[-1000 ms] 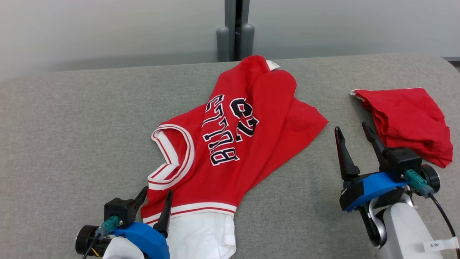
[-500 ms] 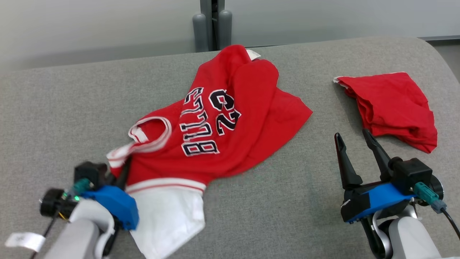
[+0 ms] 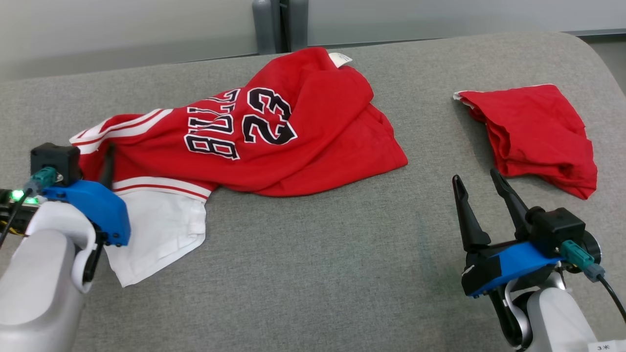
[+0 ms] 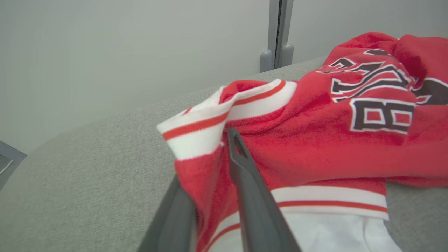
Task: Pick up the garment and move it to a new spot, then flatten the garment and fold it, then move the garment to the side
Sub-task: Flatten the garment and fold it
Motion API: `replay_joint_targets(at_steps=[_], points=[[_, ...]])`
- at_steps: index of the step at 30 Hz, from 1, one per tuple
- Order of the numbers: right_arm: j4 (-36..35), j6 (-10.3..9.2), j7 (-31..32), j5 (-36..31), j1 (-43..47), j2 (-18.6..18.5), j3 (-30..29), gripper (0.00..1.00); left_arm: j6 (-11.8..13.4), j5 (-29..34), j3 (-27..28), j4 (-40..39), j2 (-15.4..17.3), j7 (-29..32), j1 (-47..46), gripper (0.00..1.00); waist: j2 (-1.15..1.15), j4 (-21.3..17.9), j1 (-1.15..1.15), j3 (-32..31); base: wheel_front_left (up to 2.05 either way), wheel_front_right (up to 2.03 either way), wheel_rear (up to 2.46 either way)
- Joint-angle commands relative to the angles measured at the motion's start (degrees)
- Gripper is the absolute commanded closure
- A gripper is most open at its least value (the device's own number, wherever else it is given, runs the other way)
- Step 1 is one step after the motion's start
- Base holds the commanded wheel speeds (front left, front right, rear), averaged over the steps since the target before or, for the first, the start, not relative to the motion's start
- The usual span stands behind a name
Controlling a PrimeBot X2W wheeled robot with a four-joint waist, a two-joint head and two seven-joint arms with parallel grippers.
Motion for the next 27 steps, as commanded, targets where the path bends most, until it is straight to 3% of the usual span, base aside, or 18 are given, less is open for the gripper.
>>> replay_joint_targets(at_steps=[1, 7, 13, 18, 27], points=[[0.42, -0.01, 0.09, 0.17, -0.90, 0.01, -0.04, 0.00, -0.39, -0.66, 0.04, 0.65, -0.83, -0.57, -0.64, 0.00, 0.00, 0.21, 0.00, 0.00, 0.00, 0.00, 0.00], [2.38, -0.02, 1.04, -1.17, -2.62, 0.00, -1.07, 0.00, -0.89, -2.79, 0.30, 1.15, -3.08, -4.08, 2.31, 0.00, 0.00, 2.23, 0.00, -0.49, 0.00, 0.00, 0.00], [4.20, -0.01, 3.30, -2.36, -4.68, -0.01, -2.00, 0.00, -0.39, -4.83, 1.14, -3.89, -4.48, -8.02, 7.43, 0.00, 0.00, 5.15, 0.00, -1.42, 0.00, 0.00, 0.00], [7.42, -0.01, 6.67, -2.39, -7.75, -0.28, -1.93, 0.00, 1.94, -5.59, 1.41, -11.47, -5.80, -10.68, 13.20, 0.00, 0.00, 7.65, 0.00, -1.80, 0.00, 0.00, 0.00], [19.28, -0.02, 14.23, -1.30, -17.52, -5.29, -2.89, 0.00, 5.36, -5.60, -0.86, -21.59, -9.84, -12.17, 20.22, 0.00, 0.00, 12.16, 0.00, 0.24, 0.00, 0.00, 0.00]])
